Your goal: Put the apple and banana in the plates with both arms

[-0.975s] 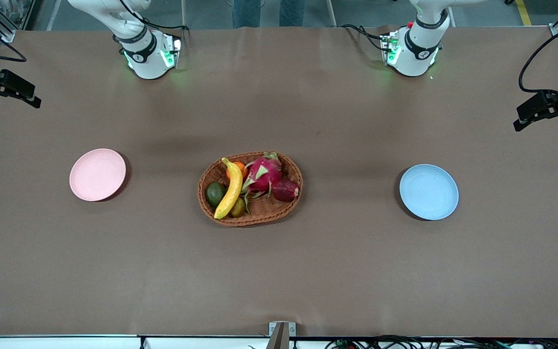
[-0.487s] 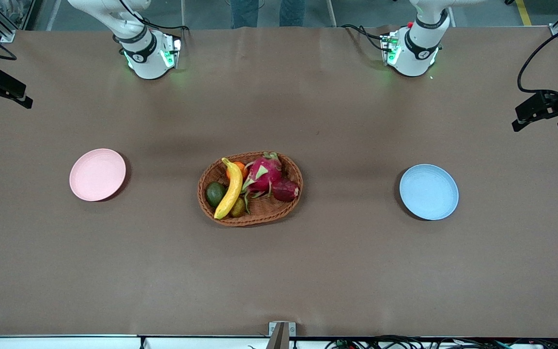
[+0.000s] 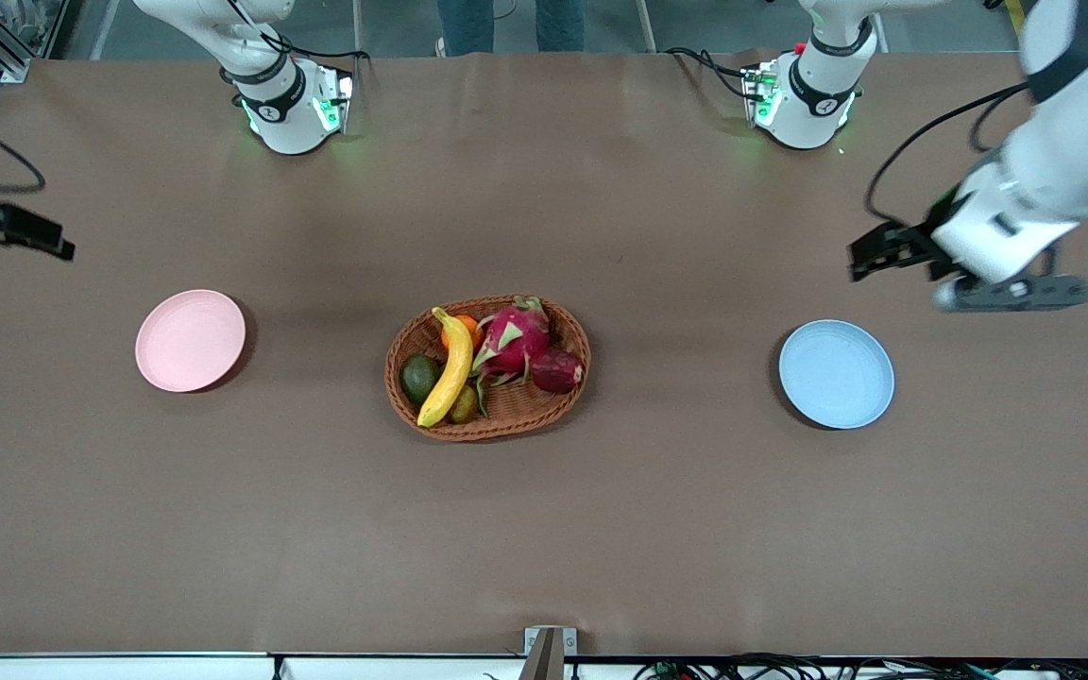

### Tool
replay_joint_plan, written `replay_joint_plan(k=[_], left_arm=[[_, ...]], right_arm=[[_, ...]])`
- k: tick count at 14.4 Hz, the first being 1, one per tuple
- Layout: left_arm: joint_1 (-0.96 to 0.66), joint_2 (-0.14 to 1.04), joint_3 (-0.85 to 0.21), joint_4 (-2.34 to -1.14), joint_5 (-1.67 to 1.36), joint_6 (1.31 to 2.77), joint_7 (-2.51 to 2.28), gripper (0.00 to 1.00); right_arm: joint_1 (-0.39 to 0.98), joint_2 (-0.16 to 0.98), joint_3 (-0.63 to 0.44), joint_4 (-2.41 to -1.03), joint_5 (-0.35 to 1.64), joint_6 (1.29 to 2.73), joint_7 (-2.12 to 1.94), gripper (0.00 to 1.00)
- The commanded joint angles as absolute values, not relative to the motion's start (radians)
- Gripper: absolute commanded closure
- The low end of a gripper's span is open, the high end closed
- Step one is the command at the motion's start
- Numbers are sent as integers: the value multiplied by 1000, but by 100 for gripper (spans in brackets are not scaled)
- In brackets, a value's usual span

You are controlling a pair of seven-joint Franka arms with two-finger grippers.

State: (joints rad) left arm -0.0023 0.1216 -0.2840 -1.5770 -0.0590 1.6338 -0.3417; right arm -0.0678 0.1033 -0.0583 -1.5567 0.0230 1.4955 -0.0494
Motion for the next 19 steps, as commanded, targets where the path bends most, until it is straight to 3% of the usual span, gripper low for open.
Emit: replay_joint_plan(k=[1, 5, 10, 16, 19], left_arm=[[-79, 237, -311, -1528, -57, 1666, -556, 0], [-198, 418, -311, -1415, -57, 1736, -900, 0], [-323, 526, -302, -1396, -54, 1925, -1461, 0], [-454, 647, -284, -1367, -49, 2055, -1981, 0], [-566, 686, -183, -1368, -41, 2104, -2136, 0]], right_arm=[[-52, 156, -38, -1538, 34, 1528, -42, 0], [124, 201, -38, -1548, 41, 1612, 232, 0], [383, 346, -38, -1540, 25, 1773, 736, 0], [492, 520, -38, -1537, 38, 1960, 1006, 0], [532, 587, -38, -1536, 38, 2019, 1101, 1]])
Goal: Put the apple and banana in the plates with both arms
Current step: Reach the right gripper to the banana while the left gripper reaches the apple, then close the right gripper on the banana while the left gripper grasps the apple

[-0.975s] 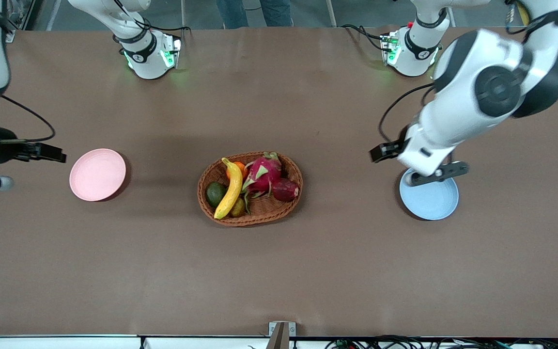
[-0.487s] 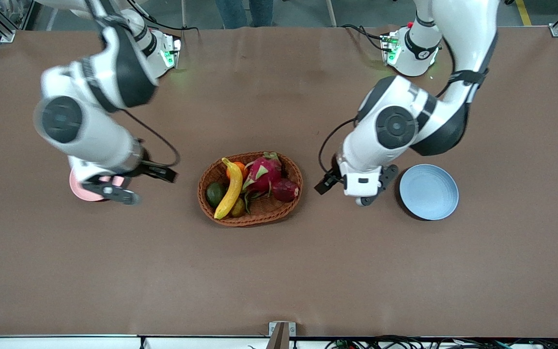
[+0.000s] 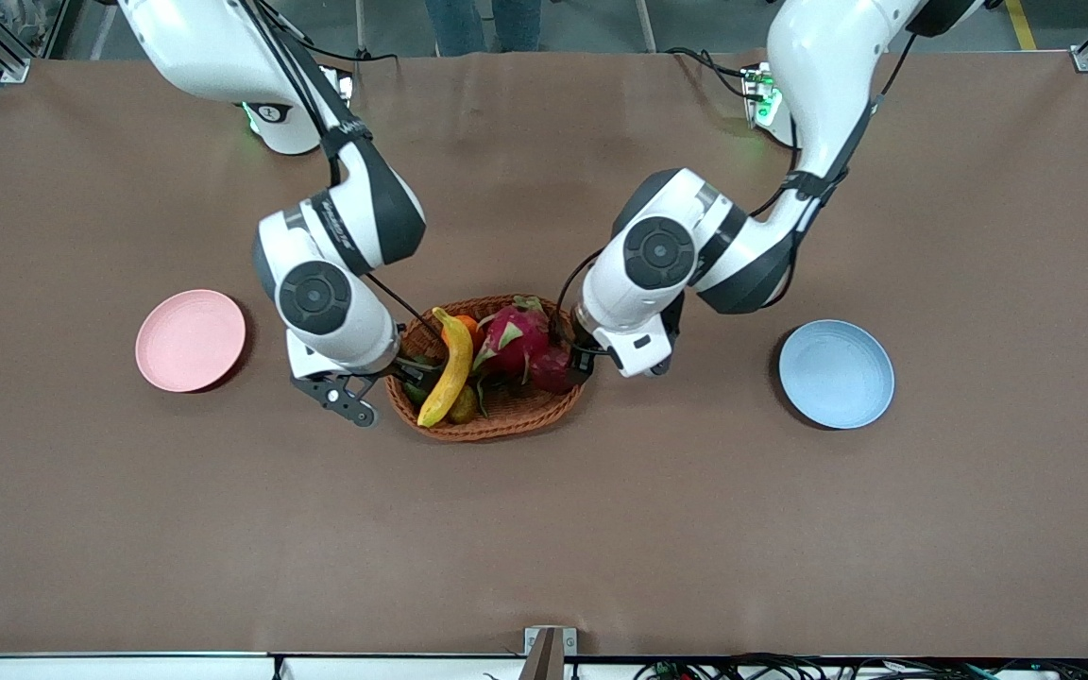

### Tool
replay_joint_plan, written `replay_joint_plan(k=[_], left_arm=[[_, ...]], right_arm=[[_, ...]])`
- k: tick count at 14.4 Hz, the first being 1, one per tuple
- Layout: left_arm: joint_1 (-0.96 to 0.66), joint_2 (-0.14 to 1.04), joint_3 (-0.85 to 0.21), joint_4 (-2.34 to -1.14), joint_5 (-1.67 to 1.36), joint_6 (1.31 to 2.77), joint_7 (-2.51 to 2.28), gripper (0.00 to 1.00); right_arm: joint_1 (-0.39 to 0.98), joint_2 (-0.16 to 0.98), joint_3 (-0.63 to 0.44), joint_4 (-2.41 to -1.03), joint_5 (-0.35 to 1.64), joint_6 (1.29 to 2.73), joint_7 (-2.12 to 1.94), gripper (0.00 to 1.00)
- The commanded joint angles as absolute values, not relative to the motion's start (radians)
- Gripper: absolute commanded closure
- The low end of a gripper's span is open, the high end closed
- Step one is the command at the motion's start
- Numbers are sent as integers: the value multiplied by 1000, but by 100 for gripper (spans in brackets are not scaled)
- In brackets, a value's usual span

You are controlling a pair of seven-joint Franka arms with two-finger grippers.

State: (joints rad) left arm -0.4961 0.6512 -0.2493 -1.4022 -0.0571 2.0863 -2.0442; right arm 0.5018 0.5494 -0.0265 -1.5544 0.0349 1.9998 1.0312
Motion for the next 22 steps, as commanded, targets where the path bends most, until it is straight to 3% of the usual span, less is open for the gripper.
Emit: replay_joint_plan(k=[1, 5, 8, 10, 11, 14, 16, 18, 19, 20, 21, 22], left_arm=[[-613, 693, -134, -1368, -40, 2121, -2181, 0], [-738, 727, -5, -1370, -40, 2158, -2347, 0], [-758, 745, 17, -1370, -38, 2180, -2365, 0], [-759, 758, 18, -1370, -37, 2227, -2378, 0], [-765, 765, 21, -1370, -34, 2243, -2378, 0], [-776, 791, 23, -1370, 6, 2278, -2376, 0], [-776, 805, 21, -1370, 8, 2299, -2375, 0], [-782, 813, 21, -1370, 9, 2318, -2373, 0], [-785, 813, 23, -1370, 11, 2319, -2373, 10], [-784, 810, 21, -1370, 17, 2319, -2373, 35], [-784, 804, 21, -1370, 17, 2319, -2372, 54], [-782, 795, 21, -1370, 17, 2316, -2368, 64]], right_arm=[[540, 609, -38, -1534, 37, 2026, 1129, 3], [566, 676, -37, -1519, 38, 2115, 1215, 6], [568, 699, -37, -1508, 43, 2144, 1239, 8], [568, 704, -37, -1503, 61, 2145, 1239, 15], [571, 707, -37, -1503, 61, 2145, 1236, 27], [571, 709, -37, -1503, 60, 2140, 1226, 82], [566, 709, -37, -1503, 61, 2132, 1198, 97], [557, 704, -37, -1494, 63, 2128, 1197, 100], [551, 701, -37, -1477, 64, 2103, 1178, 100], [539, 700, -37, -1457, 64, 2058, 1148, 100], [520, 699, -37, -1427, 67, 2005, 1114, 100], [500, 695, -35, -1408, 80, 1962, 1076, 100]])
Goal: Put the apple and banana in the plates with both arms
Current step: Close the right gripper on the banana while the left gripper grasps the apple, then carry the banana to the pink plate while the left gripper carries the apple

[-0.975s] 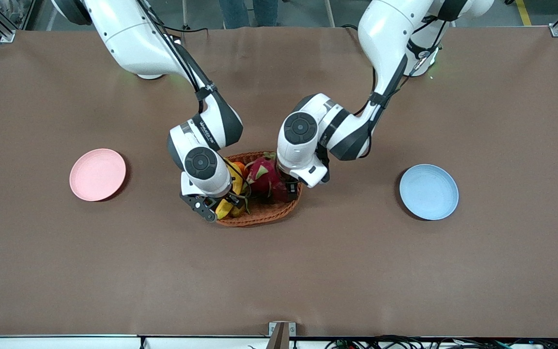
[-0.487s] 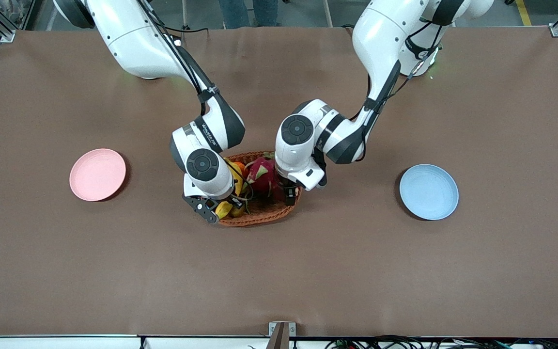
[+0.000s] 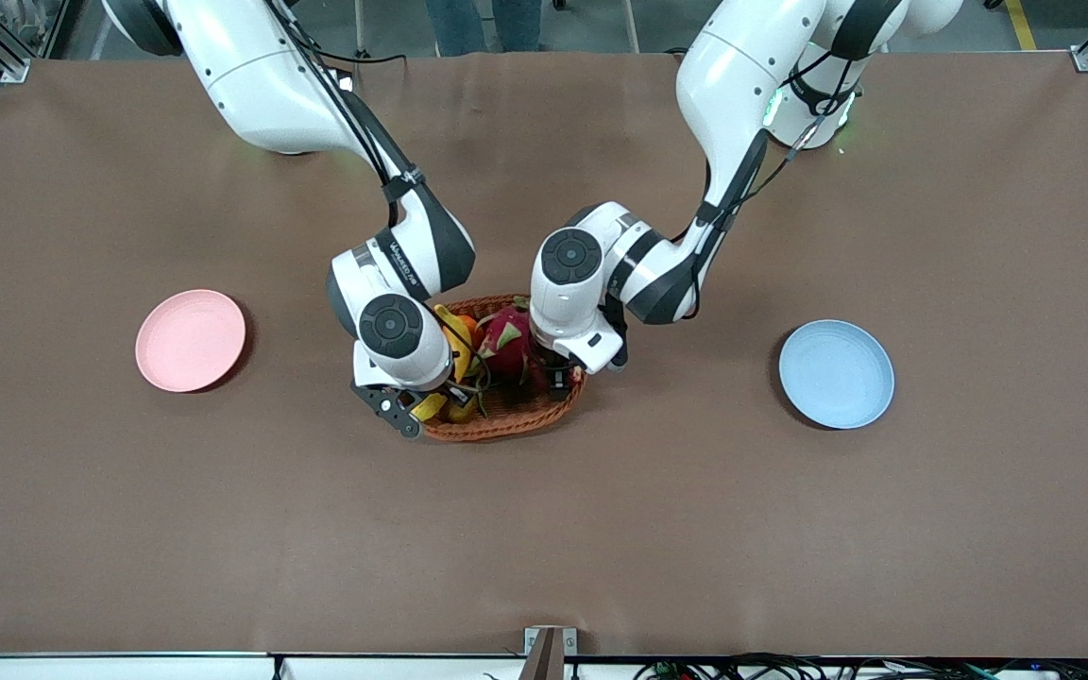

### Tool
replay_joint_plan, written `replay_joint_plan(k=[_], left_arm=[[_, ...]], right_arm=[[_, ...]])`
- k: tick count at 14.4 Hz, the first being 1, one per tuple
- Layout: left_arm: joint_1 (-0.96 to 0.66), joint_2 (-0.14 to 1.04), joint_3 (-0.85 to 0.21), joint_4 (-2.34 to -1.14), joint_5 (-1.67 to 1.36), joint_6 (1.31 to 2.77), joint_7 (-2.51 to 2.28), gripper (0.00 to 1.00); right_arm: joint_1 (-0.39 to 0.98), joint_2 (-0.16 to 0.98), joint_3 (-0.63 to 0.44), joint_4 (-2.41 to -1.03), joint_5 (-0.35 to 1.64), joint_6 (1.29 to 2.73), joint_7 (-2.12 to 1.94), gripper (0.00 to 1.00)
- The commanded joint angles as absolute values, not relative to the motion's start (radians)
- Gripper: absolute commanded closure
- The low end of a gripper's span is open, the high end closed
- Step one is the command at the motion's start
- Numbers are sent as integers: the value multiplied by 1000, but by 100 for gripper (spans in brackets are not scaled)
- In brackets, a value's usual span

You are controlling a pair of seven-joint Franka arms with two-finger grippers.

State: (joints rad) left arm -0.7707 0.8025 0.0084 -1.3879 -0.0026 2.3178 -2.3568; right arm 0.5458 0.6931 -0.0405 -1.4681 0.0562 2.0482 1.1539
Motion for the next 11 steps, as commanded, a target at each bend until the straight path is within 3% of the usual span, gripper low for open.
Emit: replay_joint_plan(k=[1, 6, 11], left_arm=[[-778, 776, 21, -1370, 18, 2306, -2367, 65], [-678, 609, 15, -1388, 9, 2143, -2158, 68], [-528, 378, 9, -1667, 6, 2082, -1607, 68]], right_arm=[[470, 686, -35, -1404, 122, 1935, 1016, 100], [281, 539, -37, -1448, 222, 1819, 642, 100], [66, 394, -37, -1685, 252, 1828, 214, 100]])
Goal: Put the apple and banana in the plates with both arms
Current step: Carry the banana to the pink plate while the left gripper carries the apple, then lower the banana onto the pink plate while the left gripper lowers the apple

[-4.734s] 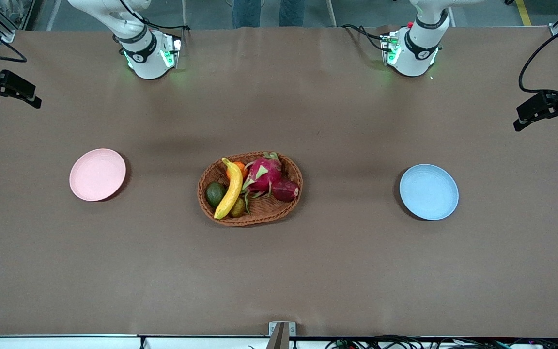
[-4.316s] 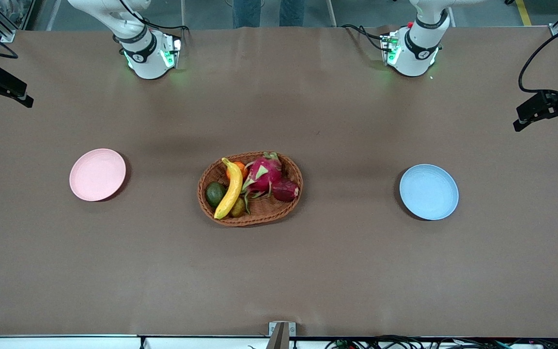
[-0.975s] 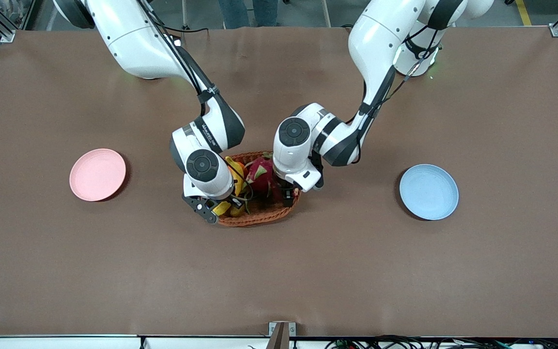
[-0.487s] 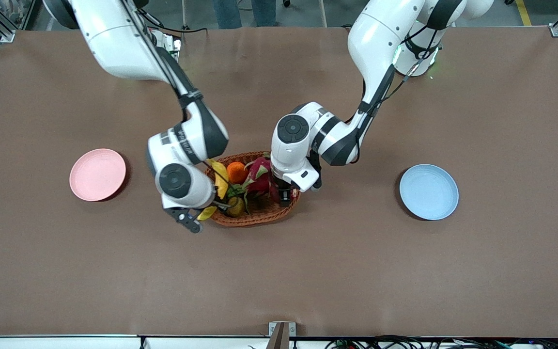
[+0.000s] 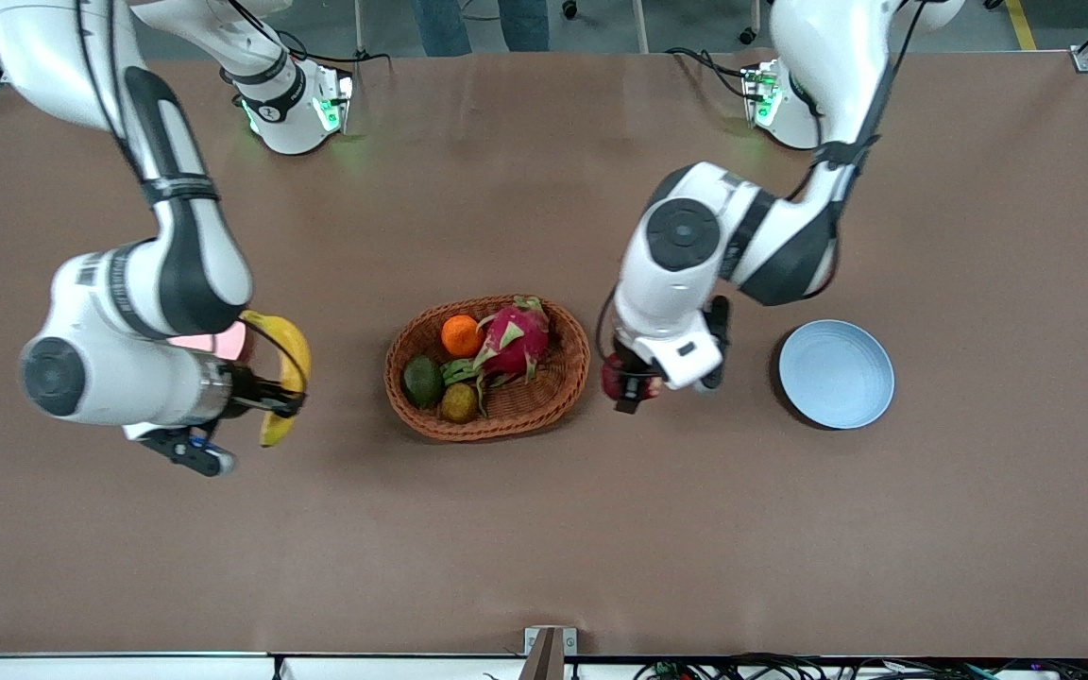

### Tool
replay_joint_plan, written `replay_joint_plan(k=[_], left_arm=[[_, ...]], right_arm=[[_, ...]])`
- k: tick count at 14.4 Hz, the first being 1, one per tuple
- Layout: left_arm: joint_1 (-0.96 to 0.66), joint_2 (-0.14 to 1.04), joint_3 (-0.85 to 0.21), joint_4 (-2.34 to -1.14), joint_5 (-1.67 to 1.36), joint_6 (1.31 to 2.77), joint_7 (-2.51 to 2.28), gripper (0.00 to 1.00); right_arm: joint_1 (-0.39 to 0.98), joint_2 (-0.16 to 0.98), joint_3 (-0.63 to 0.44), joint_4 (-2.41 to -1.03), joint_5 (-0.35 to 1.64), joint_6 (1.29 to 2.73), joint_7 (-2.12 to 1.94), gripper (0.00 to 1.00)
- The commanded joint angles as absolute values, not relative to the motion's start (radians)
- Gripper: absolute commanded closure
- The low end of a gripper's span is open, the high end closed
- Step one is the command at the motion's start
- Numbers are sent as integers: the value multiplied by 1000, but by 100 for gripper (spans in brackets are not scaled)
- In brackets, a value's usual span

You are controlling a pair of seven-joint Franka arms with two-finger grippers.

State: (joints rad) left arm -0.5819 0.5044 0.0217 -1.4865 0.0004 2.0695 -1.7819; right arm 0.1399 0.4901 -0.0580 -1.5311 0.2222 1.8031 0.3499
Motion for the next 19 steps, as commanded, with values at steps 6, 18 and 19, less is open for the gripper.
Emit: replay_joint_plan(k=[6, 18, 19], left_arm=[[-289, 223, 9, -1882, -2, 1993, -943, 68], [-91, 386, 14, -1983, 15, 2097, -356, 68], [-91, 399, 14, -1991, 14, 2112, -354, 68]], right_arm=[[-155, 318, -38, -1899, 331, 1871, -191, 100], [-376, 469, -40, -2071, 643, 2082, -718, 98], [-383, 479, -40, -2071, 650, 2085, -722, 98]])
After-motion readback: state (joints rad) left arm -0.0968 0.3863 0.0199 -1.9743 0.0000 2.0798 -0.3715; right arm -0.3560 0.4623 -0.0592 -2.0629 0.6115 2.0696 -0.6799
